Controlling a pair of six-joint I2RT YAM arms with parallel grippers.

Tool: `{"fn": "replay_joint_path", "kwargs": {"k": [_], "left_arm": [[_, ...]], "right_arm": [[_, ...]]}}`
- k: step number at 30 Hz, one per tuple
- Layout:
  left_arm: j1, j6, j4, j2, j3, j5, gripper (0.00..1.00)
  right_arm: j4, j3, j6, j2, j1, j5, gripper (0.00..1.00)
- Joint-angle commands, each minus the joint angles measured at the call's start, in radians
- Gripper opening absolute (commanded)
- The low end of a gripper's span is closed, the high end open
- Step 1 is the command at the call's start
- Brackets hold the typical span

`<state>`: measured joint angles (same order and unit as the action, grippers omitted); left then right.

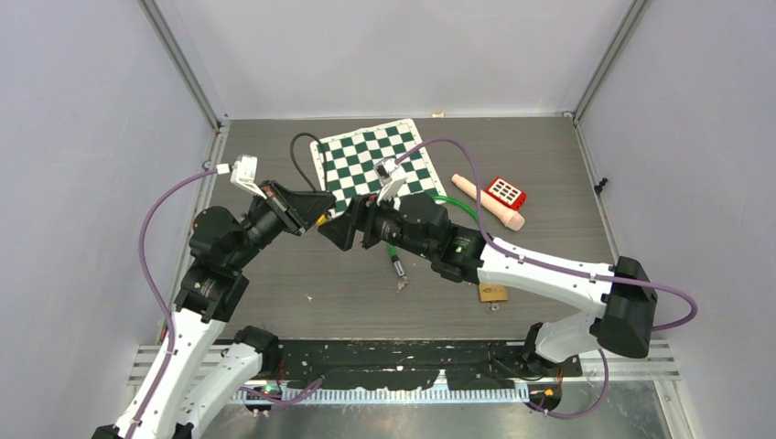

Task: Lock with the key
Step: Lock the lock.

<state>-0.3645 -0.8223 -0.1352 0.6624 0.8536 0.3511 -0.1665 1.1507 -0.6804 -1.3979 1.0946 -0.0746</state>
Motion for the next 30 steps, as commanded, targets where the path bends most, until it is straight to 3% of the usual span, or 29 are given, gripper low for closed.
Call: {"fn": "replay_joint_path", "kwargs": {"k": [1,10,15,21,26,30], "left_arm": [[-0.003,0.020,0.092,-0.022,0.027,0.010,0.00],[-0.003,-0.008,0.170,-0.028,-0.009,0.077,0.00],[-0.003,-0.046,0.205,-0.035,-0.018,0.120,0.00],[-0.002,-0.082,0.252,-0.053,-0.038,0.155,0.00],[-0.003,-0.112,0.301,-0.057,-0.053,0.181,0.00],[-0.003,-0.113,0.311,-0.063,-0.062,0.176,0.00]], "right_arm": [[-0.088,-0.091,0.033,0.064,-0.029,0.119,0.85],[-0.447,-0.260,-0.047,0.119,-0.082,0.375,0.85],[-0.635,-0.292,-0.138,0.100,-0.087,0.389,0.80],[-0.718,-0.255,-0.204,0.051,-0.087,0.404,0.63],[-0.728,-0.223,-0.235,0.018,-0.087,0.400,0.59],[-0.738,-0.211,-0.245,0.008,-0.091,0.391,0.49]]}}
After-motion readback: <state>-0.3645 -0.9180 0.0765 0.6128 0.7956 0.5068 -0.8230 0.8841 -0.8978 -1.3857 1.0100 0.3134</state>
